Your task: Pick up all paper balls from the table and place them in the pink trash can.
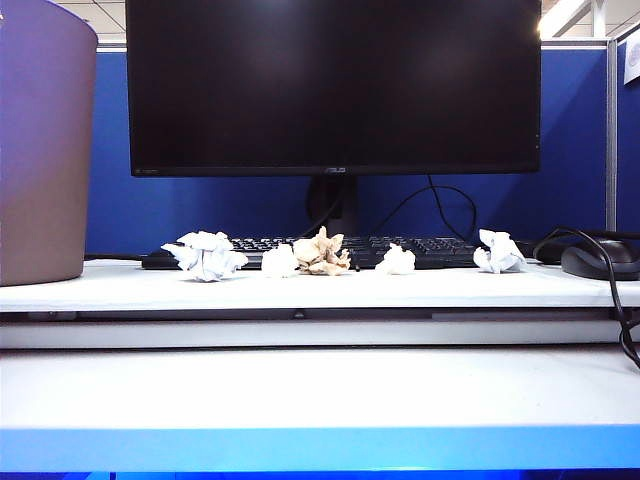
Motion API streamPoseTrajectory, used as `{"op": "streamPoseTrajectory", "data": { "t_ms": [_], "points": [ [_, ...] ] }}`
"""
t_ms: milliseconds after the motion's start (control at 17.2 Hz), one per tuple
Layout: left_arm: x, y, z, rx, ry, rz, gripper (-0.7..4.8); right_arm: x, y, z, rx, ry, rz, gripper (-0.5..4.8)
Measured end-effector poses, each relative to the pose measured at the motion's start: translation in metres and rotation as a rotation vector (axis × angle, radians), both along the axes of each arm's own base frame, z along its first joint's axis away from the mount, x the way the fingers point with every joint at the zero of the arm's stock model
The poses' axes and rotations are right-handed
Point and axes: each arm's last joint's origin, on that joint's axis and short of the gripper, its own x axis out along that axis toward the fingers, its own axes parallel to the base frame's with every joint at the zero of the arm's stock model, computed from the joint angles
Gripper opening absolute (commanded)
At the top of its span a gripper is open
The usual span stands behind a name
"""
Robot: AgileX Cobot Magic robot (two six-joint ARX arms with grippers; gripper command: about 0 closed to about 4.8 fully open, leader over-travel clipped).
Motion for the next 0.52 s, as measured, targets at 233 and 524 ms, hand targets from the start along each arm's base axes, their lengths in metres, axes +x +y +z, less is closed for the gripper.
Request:
{"op": "streamPoseTrajectory", "data": {
  "t_ms": [233, 524],
  "points": [
    [0.0, 0.0, 0.0, -0.003, 0.0, 0.0, -0.04, 0.0, 0.0, -0.0001, 0.0, 0.0, 0.0, -0.05],
    [-0.0001, -0.0036, 0.0017, -0.116, -0.013, -0.119, -0.05, 0.0, 0.0, -0.0001, 0.0, 0.0, 0.0, -0.05]
  ]
}}
